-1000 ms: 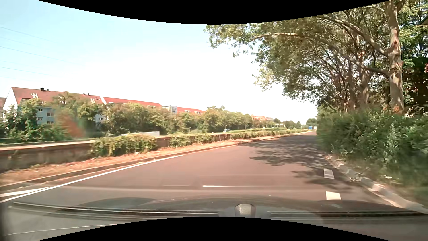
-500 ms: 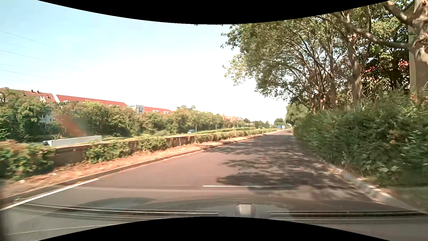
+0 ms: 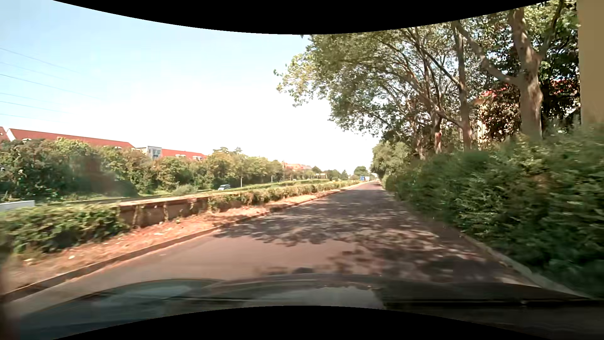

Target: Follow the waypoints while adhering to traffic rules and regulations

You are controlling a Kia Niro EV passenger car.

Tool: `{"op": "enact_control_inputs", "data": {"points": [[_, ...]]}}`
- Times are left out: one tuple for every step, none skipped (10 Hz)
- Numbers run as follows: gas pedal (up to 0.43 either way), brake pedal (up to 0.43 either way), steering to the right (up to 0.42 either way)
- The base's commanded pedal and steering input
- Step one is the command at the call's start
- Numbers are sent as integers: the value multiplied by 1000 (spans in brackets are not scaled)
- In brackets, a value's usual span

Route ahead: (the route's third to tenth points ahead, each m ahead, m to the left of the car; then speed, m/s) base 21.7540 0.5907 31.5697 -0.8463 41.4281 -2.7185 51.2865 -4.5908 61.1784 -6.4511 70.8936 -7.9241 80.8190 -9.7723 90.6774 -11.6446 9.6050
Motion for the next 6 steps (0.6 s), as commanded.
{"op": "enact_control_inputs", "data": {"points": [[287, 0, 81], [287, 0, 73], [287, 0, 66], [280, 0, 62], [268, 0, 58], [248, 0, 51]]}}
